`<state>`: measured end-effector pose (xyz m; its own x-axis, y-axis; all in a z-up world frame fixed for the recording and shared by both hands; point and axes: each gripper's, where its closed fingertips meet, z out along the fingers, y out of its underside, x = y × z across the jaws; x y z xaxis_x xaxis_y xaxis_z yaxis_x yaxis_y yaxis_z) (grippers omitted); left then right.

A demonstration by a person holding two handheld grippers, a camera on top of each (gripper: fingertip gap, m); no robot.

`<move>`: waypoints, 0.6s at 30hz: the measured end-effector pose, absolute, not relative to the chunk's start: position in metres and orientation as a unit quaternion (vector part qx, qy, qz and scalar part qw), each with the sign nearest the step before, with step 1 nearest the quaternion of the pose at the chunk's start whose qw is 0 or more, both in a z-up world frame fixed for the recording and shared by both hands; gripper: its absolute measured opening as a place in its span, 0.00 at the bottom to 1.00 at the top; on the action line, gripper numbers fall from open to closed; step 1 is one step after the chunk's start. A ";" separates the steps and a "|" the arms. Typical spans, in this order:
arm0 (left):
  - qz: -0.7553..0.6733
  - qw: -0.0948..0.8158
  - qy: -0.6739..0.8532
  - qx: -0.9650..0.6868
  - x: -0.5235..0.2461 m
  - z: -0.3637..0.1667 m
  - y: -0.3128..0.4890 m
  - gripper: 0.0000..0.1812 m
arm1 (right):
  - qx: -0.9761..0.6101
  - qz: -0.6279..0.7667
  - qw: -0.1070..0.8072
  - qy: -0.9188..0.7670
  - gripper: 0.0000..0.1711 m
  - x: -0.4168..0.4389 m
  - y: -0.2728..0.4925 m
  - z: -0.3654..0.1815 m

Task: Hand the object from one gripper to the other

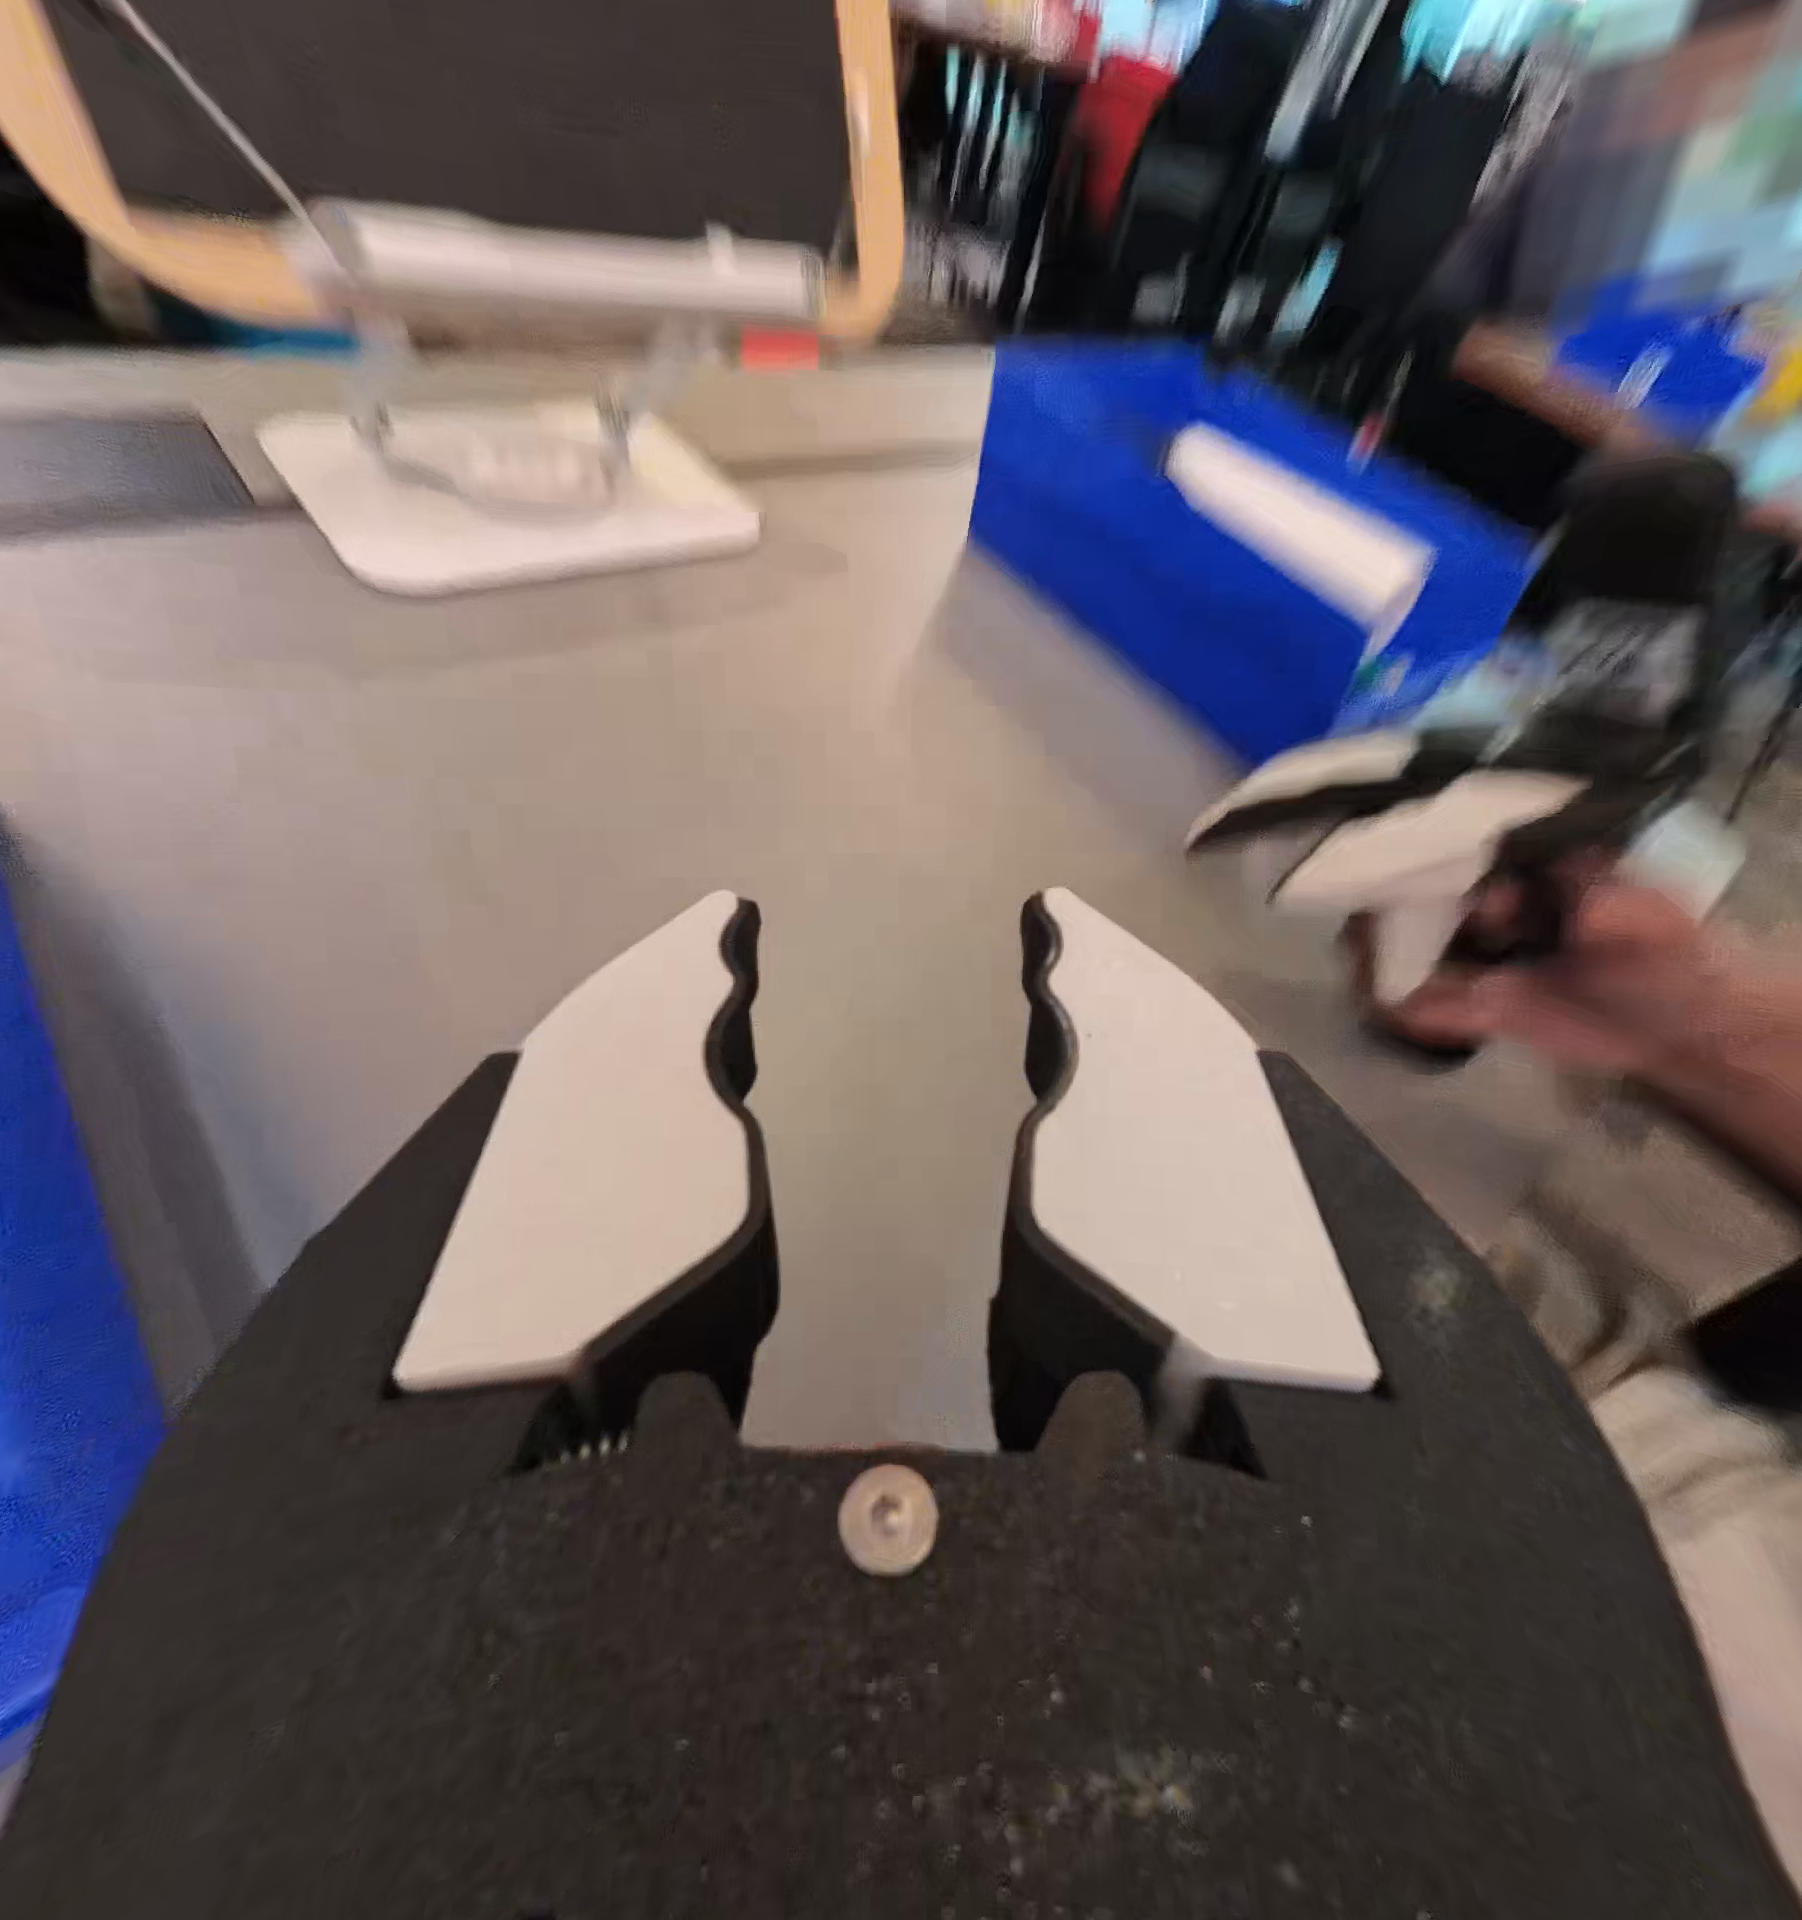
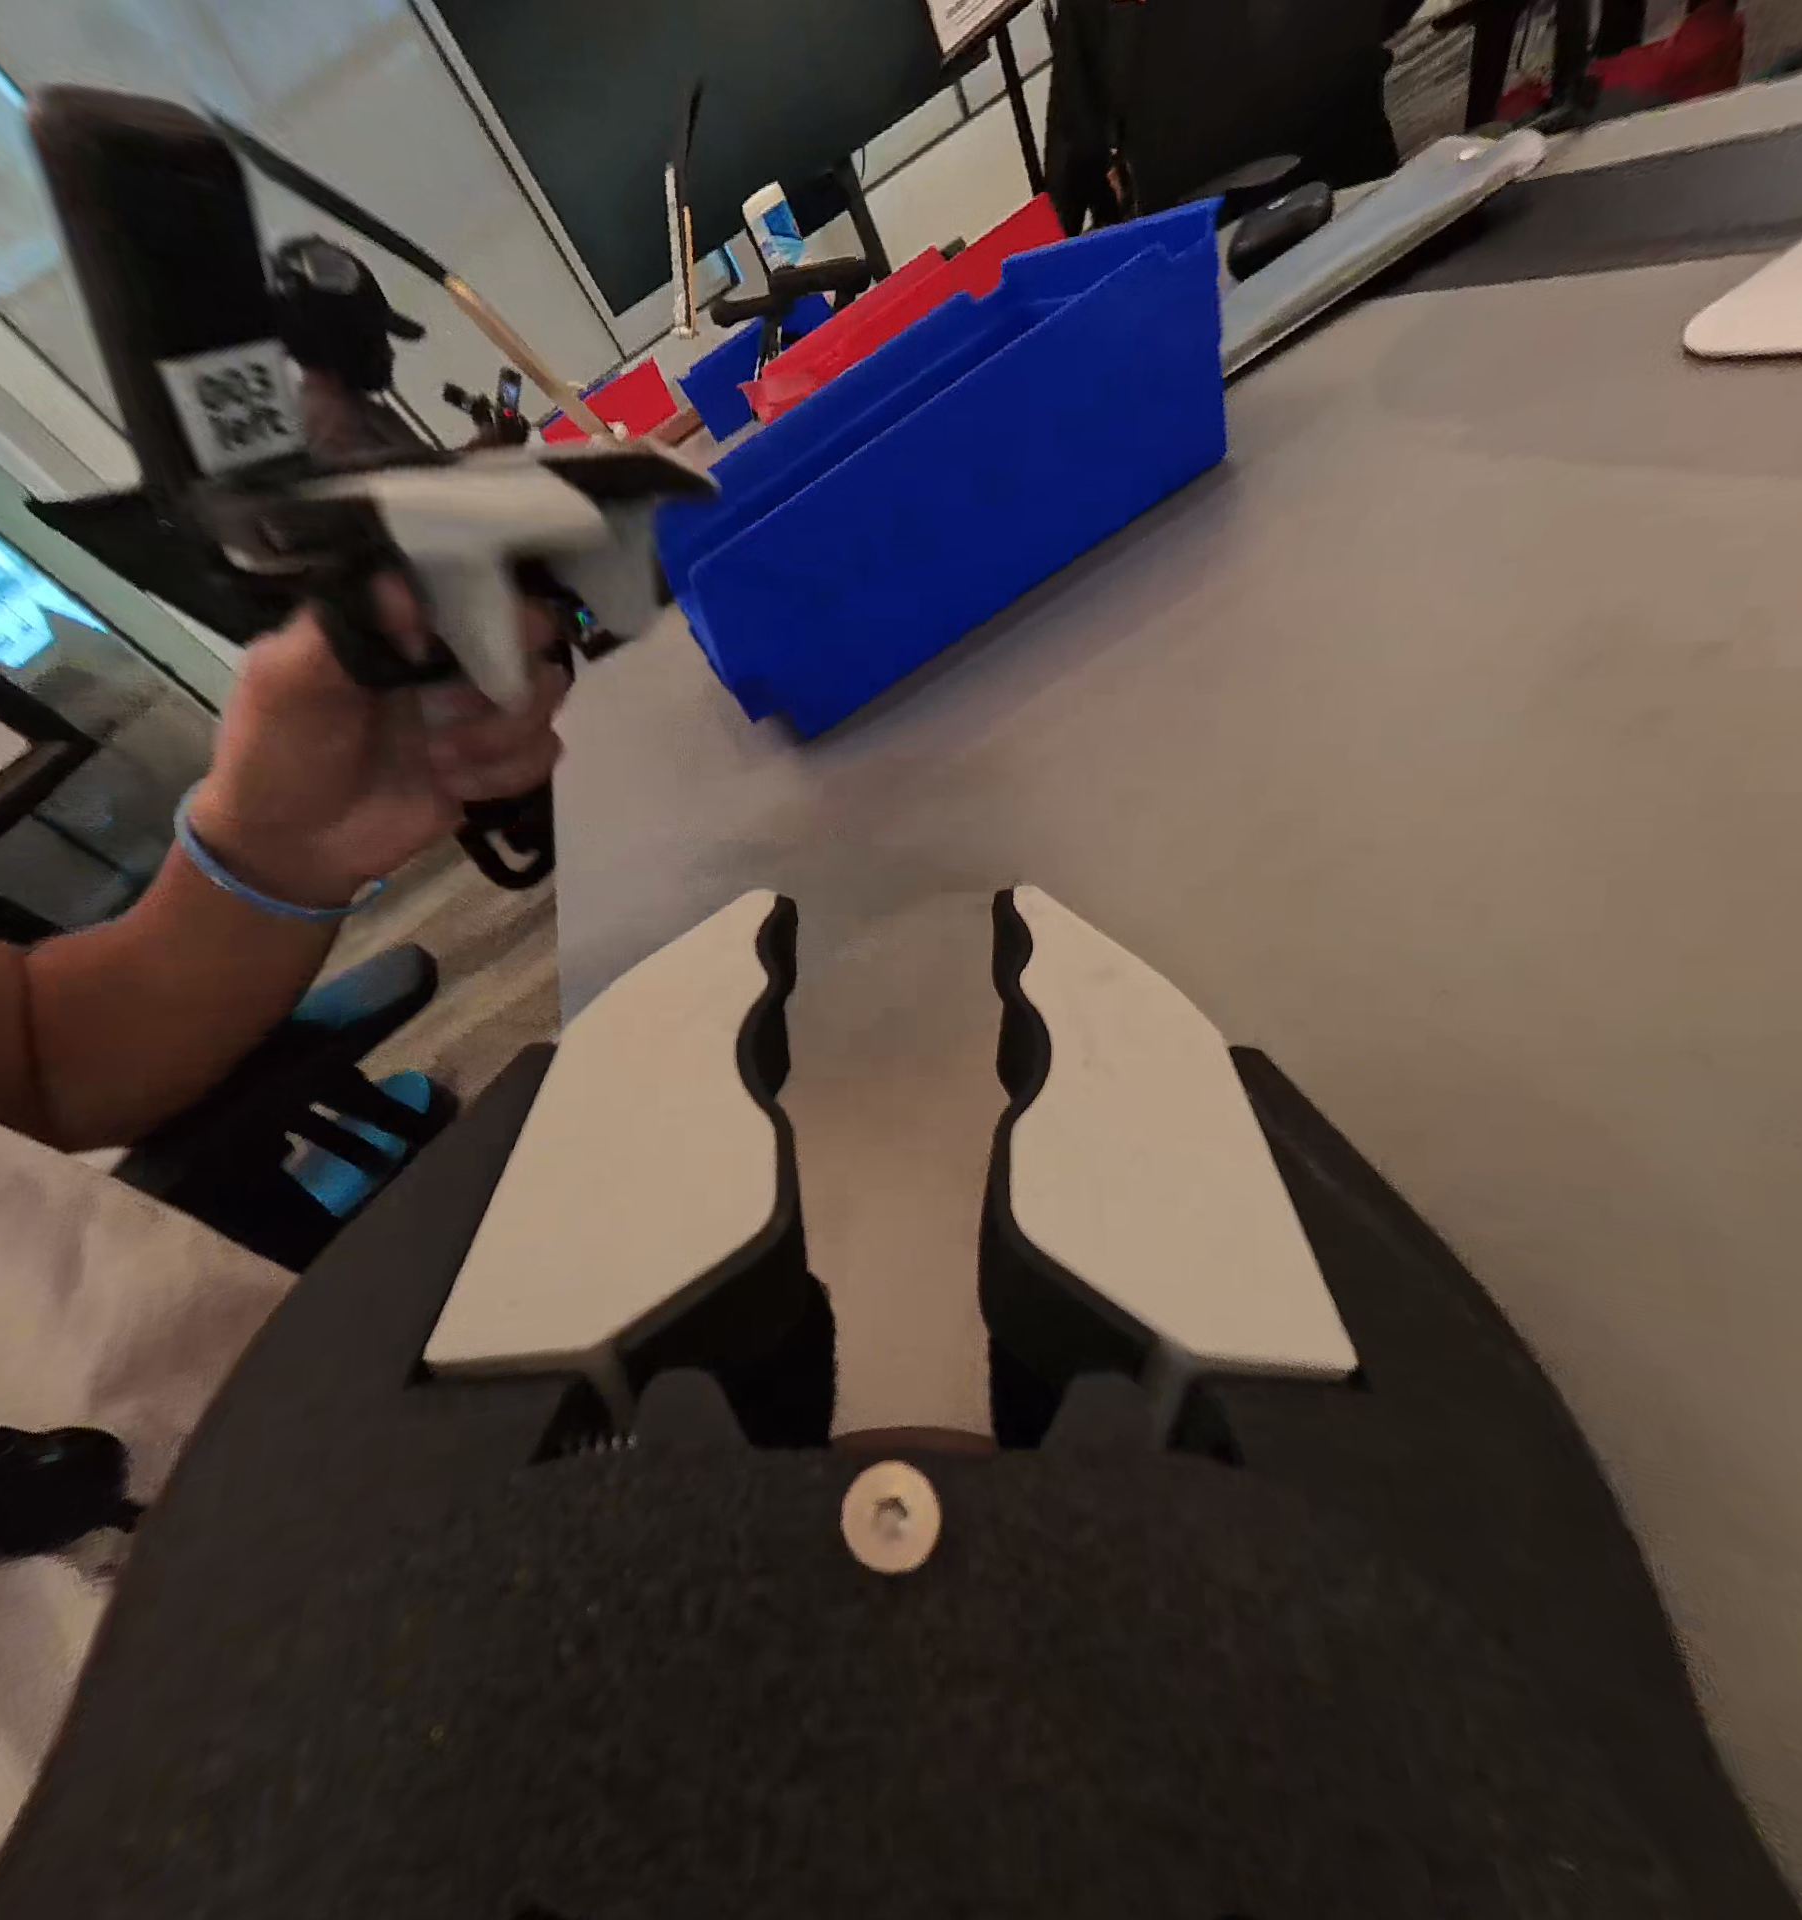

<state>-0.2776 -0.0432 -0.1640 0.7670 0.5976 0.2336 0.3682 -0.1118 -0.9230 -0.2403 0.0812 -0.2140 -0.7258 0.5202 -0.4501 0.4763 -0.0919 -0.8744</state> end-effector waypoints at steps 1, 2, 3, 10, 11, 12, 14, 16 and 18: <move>0.105 0.601 -0.341 -0.715 -0.285 -0.139 -0.055 0.27 | -0.380 0.643 -0.001 -0.665 0.21 -0.243 0.083 -0.215; 0.129 0.598 -0.366 -0.702 -0.301 -0.122 -0.074 0.27 | -0.387 0.647 -0.022 -0.657 0.22 -0.244 0.085 -0.215; 0.161 0.575 -0.400 -0.695 -0.323 -0.115 -0.097 0.27 | -0.391 0.651 -0.038 -0.650 0.22 -0.246 0.086 -0.215; 0.267 0.308 -0.555 -0.725 -0.492 -0.182 -0.206 0.28 | -0.425 0.625 -0.037 -0.653 0.22 -0.260 0.092 -0.232; 0.262 0.276 -0.569 -0.729 -0.512 -0.198 -0.214 0.28 | -0.428 0.624 -0.044 -0.653 0.22 -0.259 0.091 -0.234; 0.242 0.246 -0.586 -0.733 -0.526 -0.213 -0.218 0.28 | -0.429 0.625 -0.051 -0.650 0.22 -0.258 0.089 -0.235; 0.185 0.228 -0.603 -0.741 -0.545 -0.237 -0.212 0.29 | -0.435 0.625 -0.060 -0.646 0.22 -0.257 0.088 -0.236; 0.144 0.214 -0.619 -0.742 -0.559 -0.256 -0.207 0.31 | -0.437 0.620 -0.062 -0.649 0.22 -0.257 0.088 -0.237; 0.155 0.183 -0.625 -0.743 -0.573 -0.267 -0.214 0.35 | -0.437 0.616 -0.057 -0.653 0.22 -0.258 0.091 -0.238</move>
<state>-0.5731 -0.2139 -0.2668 0.1715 0.9852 -0.0023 0.8715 -0.1528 -0.4660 -0.2580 0.0907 -0.2377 -0.6121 0.5002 -0.6125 0.6405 -0.1408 -0.7550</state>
